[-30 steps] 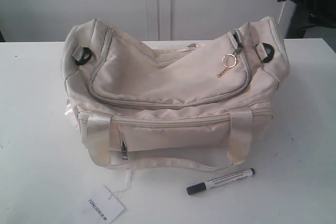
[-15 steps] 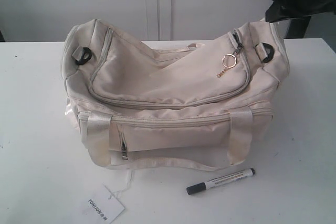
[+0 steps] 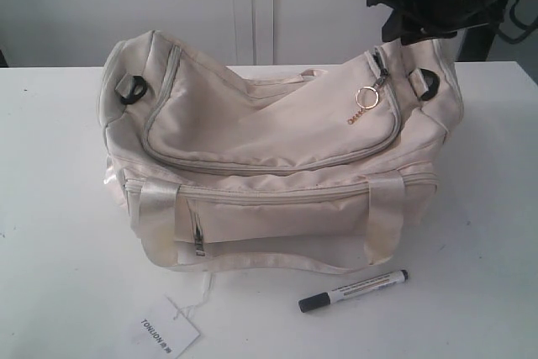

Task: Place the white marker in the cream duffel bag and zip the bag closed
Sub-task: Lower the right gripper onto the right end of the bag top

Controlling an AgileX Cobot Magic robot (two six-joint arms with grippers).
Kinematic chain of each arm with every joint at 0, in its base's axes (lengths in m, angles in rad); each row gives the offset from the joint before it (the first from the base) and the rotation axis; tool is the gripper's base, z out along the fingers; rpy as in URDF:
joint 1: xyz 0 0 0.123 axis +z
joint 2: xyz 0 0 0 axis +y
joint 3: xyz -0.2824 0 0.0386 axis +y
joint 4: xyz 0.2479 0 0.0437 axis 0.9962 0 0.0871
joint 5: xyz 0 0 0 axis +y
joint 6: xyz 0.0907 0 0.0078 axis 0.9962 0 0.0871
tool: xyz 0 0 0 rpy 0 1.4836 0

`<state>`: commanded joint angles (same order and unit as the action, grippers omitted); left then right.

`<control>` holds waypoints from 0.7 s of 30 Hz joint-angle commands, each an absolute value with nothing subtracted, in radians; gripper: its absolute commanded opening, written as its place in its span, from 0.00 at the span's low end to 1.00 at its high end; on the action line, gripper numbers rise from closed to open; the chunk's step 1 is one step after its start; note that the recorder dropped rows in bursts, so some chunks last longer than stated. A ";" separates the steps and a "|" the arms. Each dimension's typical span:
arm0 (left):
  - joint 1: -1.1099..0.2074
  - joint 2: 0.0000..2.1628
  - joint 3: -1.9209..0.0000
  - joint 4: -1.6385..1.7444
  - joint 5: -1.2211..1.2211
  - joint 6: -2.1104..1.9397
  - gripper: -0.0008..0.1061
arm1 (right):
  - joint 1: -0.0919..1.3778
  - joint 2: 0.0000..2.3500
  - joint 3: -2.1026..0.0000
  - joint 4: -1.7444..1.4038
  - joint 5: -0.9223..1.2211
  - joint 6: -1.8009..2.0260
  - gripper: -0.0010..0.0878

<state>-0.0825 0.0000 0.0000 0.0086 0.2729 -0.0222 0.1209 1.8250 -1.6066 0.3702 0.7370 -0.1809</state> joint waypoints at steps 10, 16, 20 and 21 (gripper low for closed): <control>-0.082 0.000 0.000 0.009 0.273 -0.022 0.01 | 0.145 1.865 -1.607 0.357 0.702 -0.181 0.54; -0.082 0.000 0.000 0.009 0.273 -0.022 0.01 | 0.145 1.867 -1.607 0.337 0.684 -0.181 0.56; -0.082 0.000 0.000 0.009 0.273 -0.022 0.01 | 0.145 1.883 -1.607 0.335 0.682 -0.181 0.56; -0.082 0.000 0.000 0.009 0.273 -0.022 0.01 | 0.145 1.890 -1.607 0.335 0.682 -0.181 0.56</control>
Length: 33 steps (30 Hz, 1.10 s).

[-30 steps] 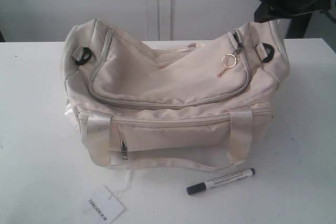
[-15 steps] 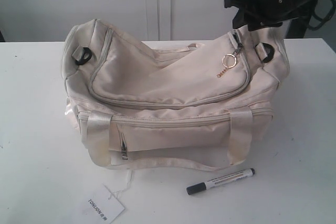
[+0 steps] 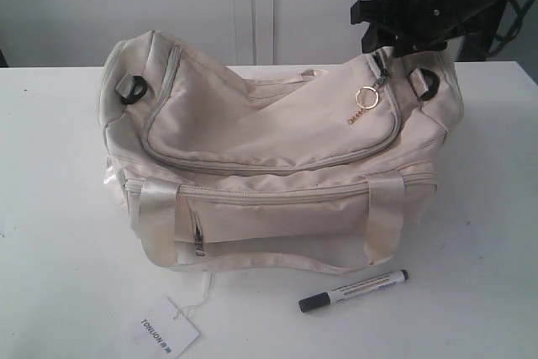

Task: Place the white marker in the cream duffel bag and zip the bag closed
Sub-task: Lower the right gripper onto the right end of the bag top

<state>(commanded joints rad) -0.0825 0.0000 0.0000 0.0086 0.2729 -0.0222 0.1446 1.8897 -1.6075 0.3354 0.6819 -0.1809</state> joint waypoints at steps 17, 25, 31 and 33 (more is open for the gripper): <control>-0.082 0.000 0.000 0.009 0.273 -0.022 0.01 | 0.145 1.926 -1.607 0.338 0.690 -0.181 0.01; -0.082 0.000 0.000 0.009 0.273 -0.022 0.01 | 0.145 1.892 -1.607 0.348 0.710 -0.181 0.01; -0.082 0.000 0.000 0.009 0.273 -0.022 0.01 | 0.145 1.863 -1.609 0.387 0.770 -0.177 0.01; -0.082 0.000 0.000 0.009 0.273 -0.022 0.01 | 0.145 1.861 -1.609 0.420 0.784 -0.177 0.01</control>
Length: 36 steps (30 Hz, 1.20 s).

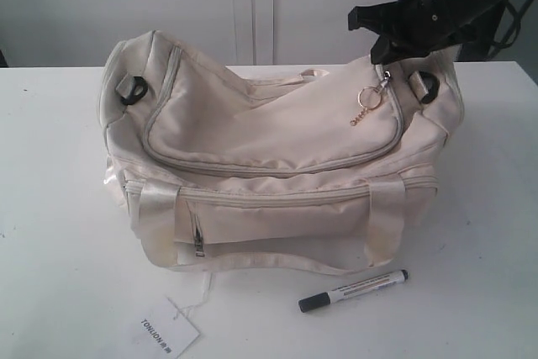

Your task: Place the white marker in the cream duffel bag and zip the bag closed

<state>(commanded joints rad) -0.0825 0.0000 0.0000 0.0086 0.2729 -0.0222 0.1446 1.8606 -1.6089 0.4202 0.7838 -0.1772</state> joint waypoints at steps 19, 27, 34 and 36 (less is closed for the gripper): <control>-0.082 0.000 0.000 0.009 0.273 -0.022 0.01 | 0.145 1.857 -1.609 0.474 0.785 -0.177 0.01; -0.082 0.000 0.000 0.009 0.273 -0.022 0.01 | 0.145 1.857 -1.609 0.474 0.782 -0.177 0.01; -0.082 0.000 0.000 0.009 0.273 -0.022 0.01 | 0.145 1.857 -1.609 0.474 0.782 -0.177 0.01; -0.082 0.000 0.000 0.009 0.273 -0.022 0.01 | 0.145 1.857 -1.609 0.474 0.780 -0.177 0.01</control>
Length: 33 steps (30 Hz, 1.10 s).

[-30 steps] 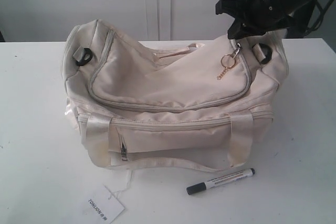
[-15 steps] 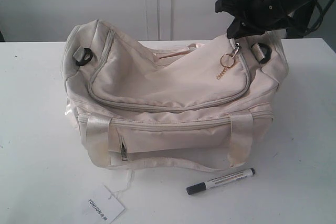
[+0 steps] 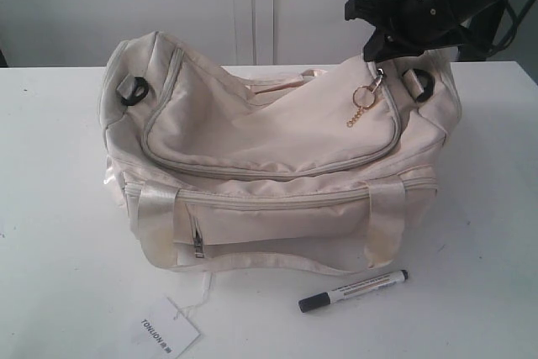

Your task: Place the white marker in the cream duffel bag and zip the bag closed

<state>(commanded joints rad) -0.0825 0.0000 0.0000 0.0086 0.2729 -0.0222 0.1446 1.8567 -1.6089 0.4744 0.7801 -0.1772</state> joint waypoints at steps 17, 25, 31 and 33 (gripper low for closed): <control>-0.082 0.000 0.000 0.009 0.138 -0.024 0.01 | 0.145 1.857 -1.609 0.474 0.780 -0.177 0.01; -0.082 0.000 0.000 0.009 0.075 -0.024 0.01 | 0.145 1.857 -1.609 0.474 0.780 -0.177 0.01; -0.082 0.000 0.000 0.009 -0.021 -0.024 0.01 | 0.145 1.857 -1.609 0.474 0.780 -0.177 0.01; -0.082 0.000 0.000 0.009 -0.061 -0.024 0.01 | 0.145 1.857 -1.609 0.474 0.780 -0.177 0.01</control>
